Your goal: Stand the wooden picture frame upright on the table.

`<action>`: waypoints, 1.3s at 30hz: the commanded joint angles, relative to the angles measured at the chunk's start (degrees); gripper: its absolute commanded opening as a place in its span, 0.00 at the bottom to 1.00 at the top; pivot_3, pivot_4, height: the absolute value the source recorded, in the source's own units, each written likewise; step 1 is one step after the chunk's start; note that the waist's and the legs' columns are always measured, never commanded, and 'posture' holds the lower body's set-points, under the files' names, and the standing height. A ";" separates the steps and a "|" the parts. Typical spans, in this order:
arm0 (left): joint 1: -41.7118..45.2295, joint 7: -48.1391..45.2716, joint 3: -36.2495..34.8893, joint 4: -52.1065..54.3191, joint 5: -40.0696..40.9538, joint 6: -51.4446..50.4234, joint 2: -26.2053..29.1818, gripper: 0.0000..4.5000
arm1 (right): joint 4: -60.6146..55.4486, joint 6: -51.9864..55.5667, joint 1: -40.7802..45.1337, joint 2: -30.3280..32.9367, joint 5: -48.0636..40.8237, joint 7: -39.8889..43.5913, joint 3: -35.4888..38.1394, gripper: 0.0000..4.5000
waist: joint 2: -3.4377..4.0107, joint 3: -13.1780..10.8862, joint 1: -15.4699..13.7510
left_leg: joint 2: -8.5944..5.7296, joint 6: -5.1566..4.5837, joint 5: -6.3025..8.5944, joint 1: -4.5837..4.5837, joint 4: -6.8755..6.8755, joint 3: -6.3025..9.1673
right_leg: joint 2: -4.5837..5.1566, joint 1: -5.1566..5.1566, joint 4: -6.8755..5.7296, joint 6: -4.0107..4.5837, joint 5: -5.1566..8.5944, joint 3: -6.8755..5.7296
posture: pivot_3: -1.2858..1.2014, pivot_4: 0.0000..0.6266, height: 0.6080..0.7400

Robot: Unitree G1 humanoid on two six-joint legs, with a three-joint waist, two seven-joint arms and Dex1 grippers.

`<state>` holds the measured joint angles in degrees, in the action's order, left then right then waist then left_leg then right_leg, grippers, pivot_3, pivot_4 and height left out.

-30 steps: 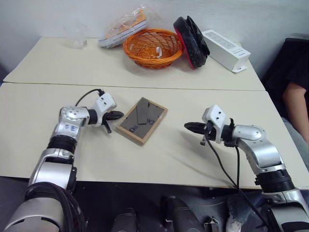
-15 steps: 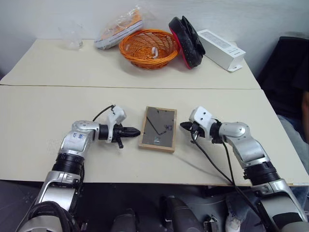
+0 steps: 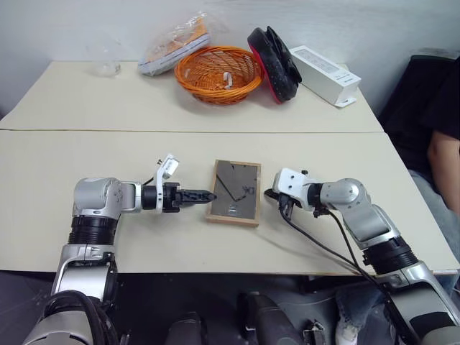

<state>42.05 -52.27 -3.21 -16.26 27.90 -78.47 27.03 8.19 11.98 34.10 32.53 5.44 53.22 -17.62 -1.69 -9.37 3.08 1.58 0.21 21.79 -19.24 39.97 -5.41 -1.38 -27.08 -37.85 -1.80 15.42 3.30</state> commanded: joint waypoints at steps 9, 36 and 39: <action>2.09 8.28 -2.58 -0.93 2.62 -3.85 -11.28 0.90 | -2.55 0.15 0.10 -2.92 1.19 0.43 -0.84 0.00 | 0.08 0.16 -1.03 | -0.01 -0.05 0.04 0.25 -0.01 0.09 | 0.01 0.38 0.12 0.00 0.00 -0.05 | 0.52 0.24 1.00; 2.81 9.82 -11.41 5.47 12.27 -8.40 -7.74 0.28 | -5.32 2.38 -2.81 7.25 -3.38 4.66 7.15 0.13 | 0.09 0.07 -1.38 | -0.01 -0.01 0.04 0.13 -0.01 0.15 | 0.02 0.32 0.16 -0.01 0.00 -0.09 | 0.52 0.24 1.00; 2.14 9.90 -12.11 8.86 13.92 -10.37 -6.53 0.28 | -6.68 5.02 -2.82 11.10 -7.69 8.58 10.29 0.35 | 0.06 0.03 -1.37 | 0.00 -0.02 0.05 0.04 -0.04 0.17 | 0.02 0.25 0.16 -0.01 0.00 -0.11 | 0.52 0.24 1.00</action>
<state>43.90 -41.46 -13.74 -11.37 38.38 -87.93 20.34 4.58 15.72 30.78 42.59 0.91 59.64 -10.10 -1.62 -9.34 1.72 1.59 0.19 21.83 -19.20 39.93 -5.24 -1.37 -26.84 -37.69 -1.81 15.42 3.19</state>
